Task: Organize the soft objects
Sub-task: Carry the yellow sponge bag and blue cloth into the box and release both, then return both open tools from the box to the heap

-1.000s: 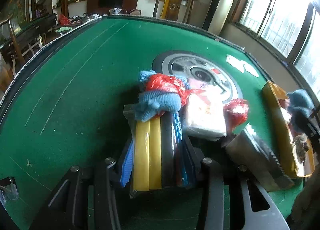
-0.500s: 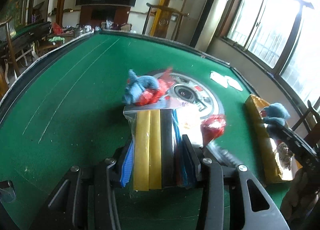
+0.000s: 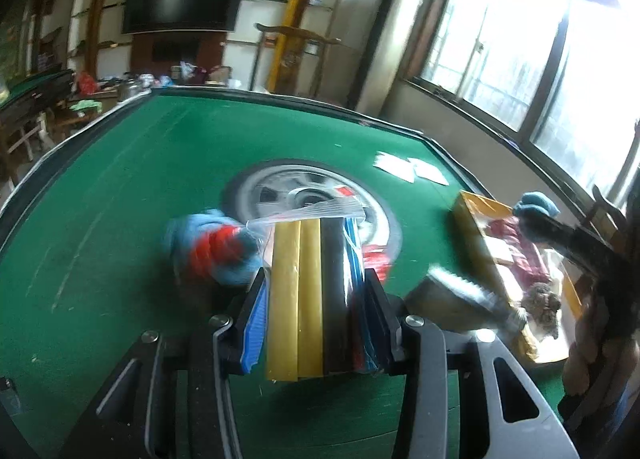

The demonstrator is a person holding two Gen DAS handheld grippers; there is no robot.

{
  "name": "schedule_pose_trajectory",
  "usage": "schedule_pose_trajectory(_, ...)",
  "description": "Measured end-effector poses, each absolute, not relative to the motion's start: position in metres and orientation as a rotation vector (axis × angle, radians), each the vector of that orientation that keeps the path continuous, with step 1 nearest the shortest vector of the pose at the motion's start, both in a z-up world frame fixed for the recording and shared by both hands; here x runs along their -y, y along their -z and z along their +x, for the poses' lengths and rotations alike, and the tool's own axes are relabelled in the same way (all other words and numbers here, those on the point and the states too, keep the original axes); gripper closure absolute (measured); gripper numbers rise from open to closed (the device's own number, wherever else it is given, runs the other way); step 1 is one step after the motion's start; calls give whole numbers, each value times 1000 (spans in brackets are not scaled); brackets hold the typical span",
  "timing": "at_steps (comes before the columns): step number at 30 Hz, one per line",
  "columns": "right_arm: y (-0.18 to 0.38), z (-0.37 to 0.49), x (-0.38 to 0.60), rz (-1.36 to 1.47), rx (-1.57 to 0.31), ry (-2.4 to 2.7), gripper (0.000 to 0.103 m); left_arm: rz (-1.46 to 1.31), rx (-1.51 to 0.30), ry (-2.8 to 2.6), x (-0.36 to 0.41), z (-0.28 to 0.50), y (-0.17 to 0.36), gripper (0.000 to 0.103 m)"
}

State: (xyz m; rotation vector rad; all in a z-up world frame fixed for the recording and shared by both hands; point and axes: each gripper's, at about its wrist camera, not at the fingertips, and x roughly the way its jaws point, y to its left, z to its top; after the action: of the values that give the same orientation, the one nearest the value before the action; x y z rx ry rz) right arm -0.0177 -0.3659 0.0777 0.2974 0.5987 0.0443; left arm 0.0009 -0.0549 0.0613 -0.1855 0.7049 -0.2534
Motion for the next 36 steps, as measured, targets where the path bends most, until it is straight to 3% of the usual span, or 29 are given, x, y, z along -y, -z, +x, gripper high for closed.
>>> schedule_pose_trajectory(14,-66,-17,524,633,-641,254,63,-55,-763,544,212,34,-93,58)
schedule_pose_trajectory(22,-51,-4,541,651,-714,303,63,19,-867,619,302,72,-80,58)
schedule_pose_trajectory(29,-48,-4,540,599,-741,338,61,18,-935,578,322,97,-62,57)
schedule_pose_trajectory(32,-46,-3,540,577,-756,359,55,0,-967,583,323,100,-57,57)
schedule_pose_trajectory(36,-53,-5,535,520,-737,398,36,-49,-994,594,321,102,-54,54)
